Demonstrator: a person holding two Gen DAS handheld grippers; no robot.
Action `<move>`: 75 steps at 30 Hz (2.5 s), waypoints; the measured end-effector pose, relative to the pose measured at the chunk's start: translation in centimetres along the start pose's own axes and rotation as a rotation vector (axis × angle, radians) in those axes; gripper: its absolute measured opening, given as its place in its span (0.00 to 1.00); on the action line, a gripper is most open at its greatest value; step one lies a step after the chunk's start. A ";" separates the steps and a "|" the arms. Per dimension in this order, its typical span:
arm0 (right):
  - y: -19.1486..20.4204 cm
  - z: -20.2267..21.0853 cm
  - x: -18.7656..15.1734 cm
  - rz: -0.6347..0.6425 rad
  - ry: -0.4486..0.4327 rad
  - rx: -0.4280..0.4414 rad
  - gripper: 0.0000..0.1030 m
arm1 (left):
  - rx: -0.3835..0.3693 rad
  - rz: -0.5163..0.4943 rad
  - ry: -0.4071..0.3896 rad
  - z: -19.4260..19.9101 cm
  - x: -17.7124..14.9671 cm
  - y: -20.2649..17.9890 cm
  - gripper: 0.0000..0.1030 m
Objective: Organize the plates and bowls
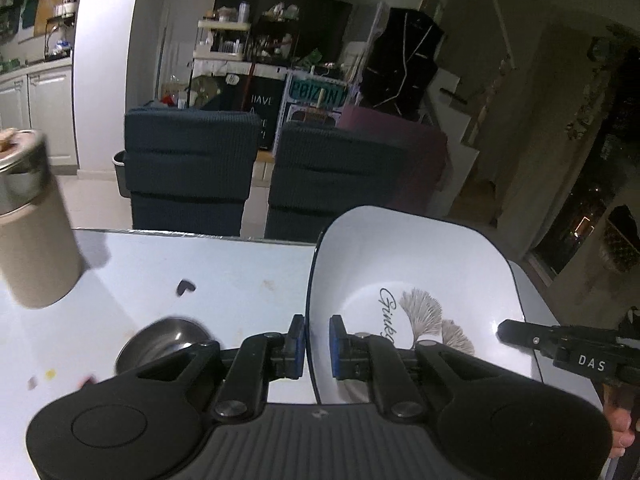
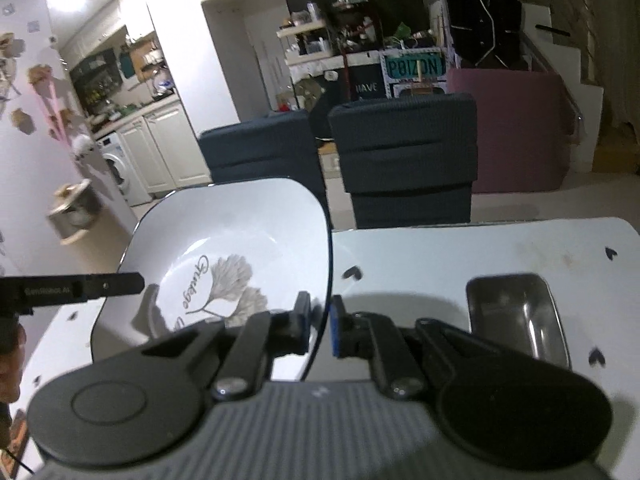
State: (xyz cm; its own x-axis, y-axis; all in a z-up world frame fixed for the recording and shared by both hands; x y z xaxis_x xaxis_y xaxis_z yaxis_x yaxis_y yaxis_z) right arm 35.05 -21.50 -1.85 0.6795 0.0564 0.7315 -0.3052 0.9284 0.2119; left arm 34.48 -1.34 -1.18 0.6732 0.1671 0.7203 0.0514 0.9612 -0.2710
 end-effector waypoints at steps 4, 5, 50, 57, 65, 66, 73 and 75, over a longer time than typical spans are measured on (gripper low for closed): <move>1.4 2.7 -2.7 -0.016 0.003 0.026 0.12 | 0.003 0.026 -0.008 4.0 -2.9 -0.1 0.12; 1.8 3.1 -3.5 -0.019 0.009 0.033 0.12 | 0.010 0.027 -0.008 4.9 -3.8 -0.1 0.12; 12.1 -0.1 -24.7 0.056 0.430 0.052 0.13 | 0.147 0.079 0.394 6.2 -23.4 9.1 0.12; 11.7 0.3 -24.9 0.058 0.429 0.054 0.13 | 0.154 0.067 0.395 6.3 -23.5 9.0 0.12; 11.6 0.4 -24.9 0.051 0.429 0.056 0.13 | 0.158 0.077 0.398 6.2 -23.5 9.1 0.12; 11.6 0.4 -24.9 0.053 0.429 0.056 0.13 | 0.157 0.080 0.398 6.2 -23.5 9.1 0.12; 11.7 0.3 -24.8 0.074 0.429 0.068 0.15 | 0.163 0.085 0.390 6.4 -23.2 9.2 0.46; 11.9 0.3 -24.9 0.089 0.437 0.078 0.25 | 0.175 0.077 0.383 6.5 -23.1 9.0 0.79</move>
State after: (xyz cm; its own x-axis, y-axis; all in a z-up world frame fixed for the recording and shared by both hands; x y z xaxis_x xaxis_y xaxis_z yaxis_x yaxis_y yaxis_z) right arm 14.28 -11.95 -17.40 0.8611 0.3002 0.4103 -0.4134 0.8832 0.2214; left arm 14.59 4.92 -16.15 0.8973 0.1783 0.4039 -0.1137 0.9773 -0.1789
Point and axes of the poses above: each gripper's, at about its wrist camera, not at the fingertips, and z roughly against the way its jaws point, y to its left, x to its top, the point moved 9 cm from there along -z, roughly the way its jaws point, and after that the axes turned 4 degrees about z, right-handed, at the moved point
